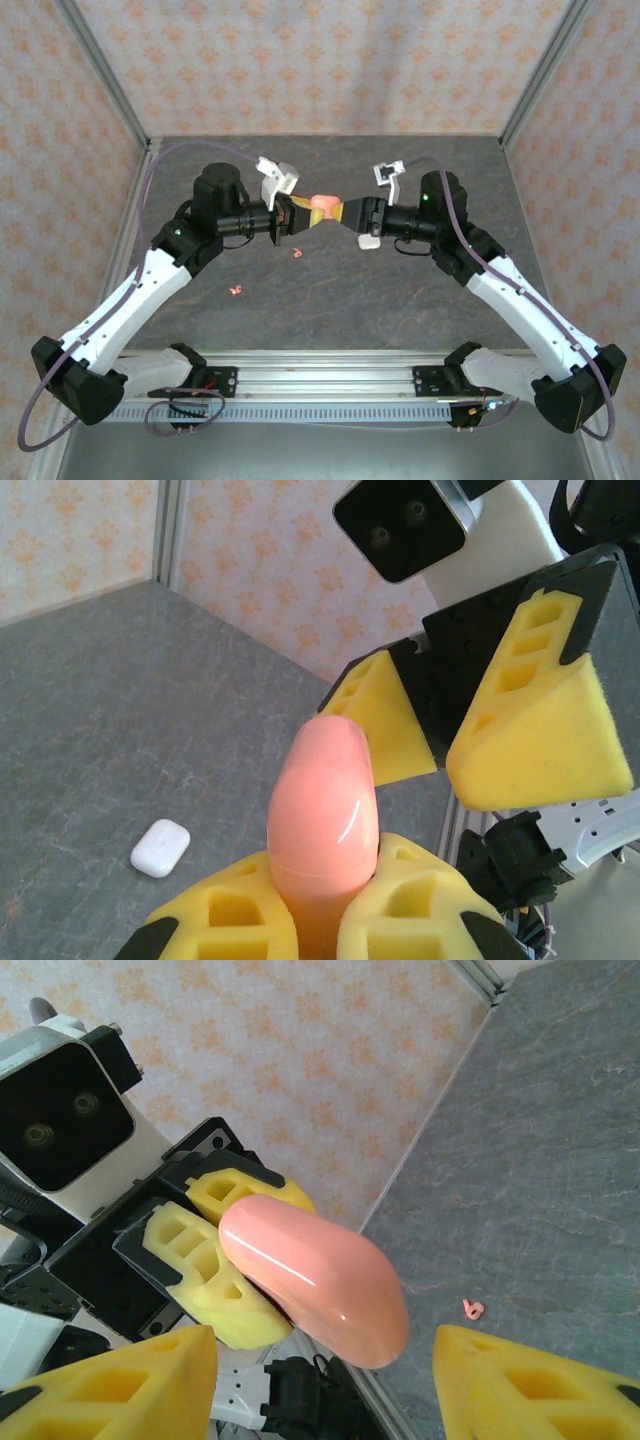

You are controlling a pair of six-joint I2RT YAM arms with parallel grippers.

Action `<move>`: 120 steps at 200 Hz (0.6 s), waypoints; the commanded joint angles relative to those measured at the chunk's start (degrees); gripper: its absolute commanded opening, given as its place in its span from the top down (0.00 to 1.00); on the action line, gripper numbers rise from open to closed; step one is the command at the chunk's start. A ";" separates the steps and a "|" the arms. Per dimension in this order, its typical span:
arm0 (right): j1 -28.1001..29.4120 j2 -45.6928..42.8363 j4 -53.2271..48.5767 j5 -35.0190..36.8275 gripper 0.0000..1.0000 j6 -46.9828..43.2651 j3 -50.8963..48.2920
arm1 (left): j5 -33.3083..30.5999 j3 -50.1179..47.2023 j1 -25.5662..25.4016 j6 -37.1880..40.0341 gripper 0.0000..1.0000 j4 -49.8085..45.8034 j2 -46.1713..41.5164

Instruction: Insert wireless bluetooth earbuds into charging case

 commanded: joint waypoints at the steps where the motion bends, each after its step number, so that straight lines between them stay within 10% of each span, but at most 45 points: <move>1: 0.23 0.39 -0.83 2.31 0.41 -2.43 2.12 | 3.09 -0.08 -0.04 1.45 1.00 2.59 -2.05; 120: 0.23 2.01 -3.88 11.94 0.43 2.51 4.13 | -3.94 -8.84 -0.11 2.04 1.00 1.20 -12.55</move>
